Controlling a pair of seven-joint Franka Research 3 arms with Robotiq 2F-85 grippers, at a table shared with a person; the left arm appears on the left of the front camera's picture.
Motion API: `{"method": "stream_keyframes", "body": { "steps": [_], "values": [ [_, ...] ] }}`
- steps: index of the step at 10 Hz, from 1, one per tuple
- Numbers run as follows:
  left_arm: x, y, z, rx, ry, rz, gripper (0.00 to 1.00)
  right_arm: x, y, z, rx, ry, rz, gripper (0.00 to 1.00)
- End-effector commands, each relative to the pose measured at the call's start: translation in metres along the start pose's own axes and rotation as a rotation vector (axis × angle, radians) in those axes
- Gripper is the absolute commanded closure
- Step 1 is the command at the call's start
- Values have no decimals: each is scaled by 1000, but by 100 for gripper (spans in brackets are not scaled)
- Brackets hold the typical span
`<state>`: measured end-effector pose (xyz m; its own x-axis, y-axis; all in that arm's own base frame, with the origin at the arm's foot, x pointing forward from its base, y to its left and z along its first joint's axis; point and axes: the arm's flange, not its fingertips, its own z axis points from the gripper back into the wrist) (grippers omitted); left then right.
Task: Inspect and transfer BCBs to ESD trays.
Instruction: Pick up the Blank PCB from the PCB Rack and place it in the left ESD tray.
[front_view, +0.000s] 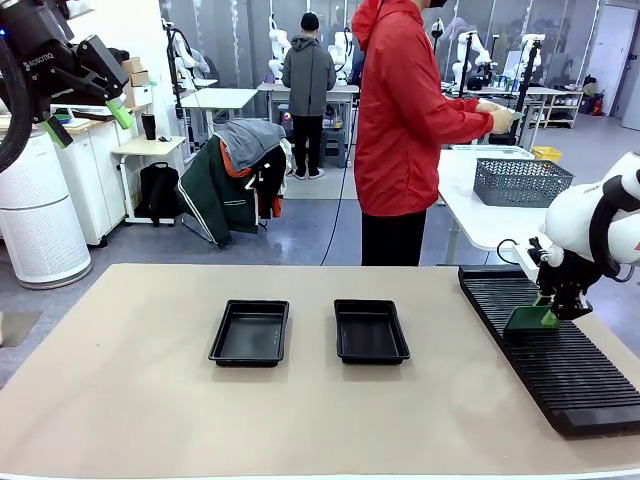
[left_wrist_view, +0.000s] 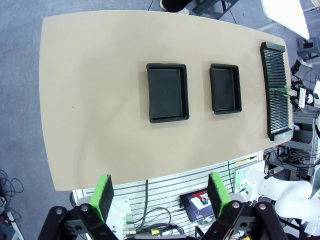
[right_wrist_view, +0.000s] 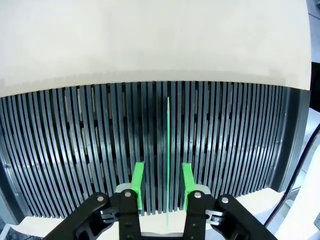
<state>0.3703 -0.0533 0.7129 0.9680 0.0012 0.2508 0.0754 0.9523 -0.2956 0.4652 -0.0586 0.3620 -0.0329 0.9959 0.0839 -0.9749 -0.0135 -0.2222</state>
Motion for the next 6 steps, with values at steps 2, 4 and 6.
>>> {"method": "stream_keyframes", "body": {
  "steps": [2, 4, 6],
  "values": [
    [0, 0, 0, -4, 0, 1, 0, -7, 2, -12, -42, -23, 25, 77],
    [0, 0, 0, -4, 0, 1, 0, -8, 1, -12, -49, -16, 24, 84],
    [0, 0, 0, -4, 0, 1, 0, -7, 1, -12, -47, -17, 29, 91]
  ]
}}
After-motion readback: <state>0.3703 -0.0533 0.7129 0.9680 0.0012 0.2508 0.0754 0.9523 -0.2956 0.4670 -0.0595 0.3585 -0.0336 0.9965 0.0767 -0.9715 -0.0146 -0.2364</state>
